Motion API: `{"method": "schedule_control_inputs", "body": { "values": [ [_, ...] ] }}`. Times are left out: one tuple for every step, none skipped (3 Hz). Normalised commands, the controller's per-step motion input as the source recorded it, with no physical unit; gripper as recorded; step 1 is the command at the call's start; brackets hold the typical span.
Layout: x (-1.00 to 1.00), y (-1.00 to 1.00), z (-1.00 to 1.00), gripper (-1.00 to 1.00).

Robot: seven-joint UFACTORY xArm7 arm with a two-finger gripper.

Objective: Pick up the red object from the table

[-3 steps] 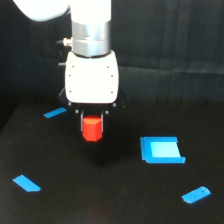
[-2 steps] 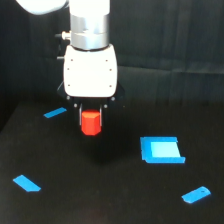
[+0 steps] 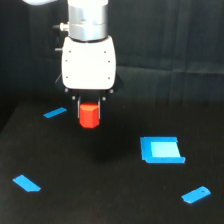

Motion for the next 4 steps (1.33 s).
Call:
{"method": "schedule_control_inputs", "body": {
  "values": [
    [-0.06, -0.01, -0.03, -0.99],
    [0.03, 0.08, -0.03, -1.00],
    [0.06, 0.06, -0.02, -1.00],
    [0.08, 0.05, -0.02, -0.97]
  ]
}}
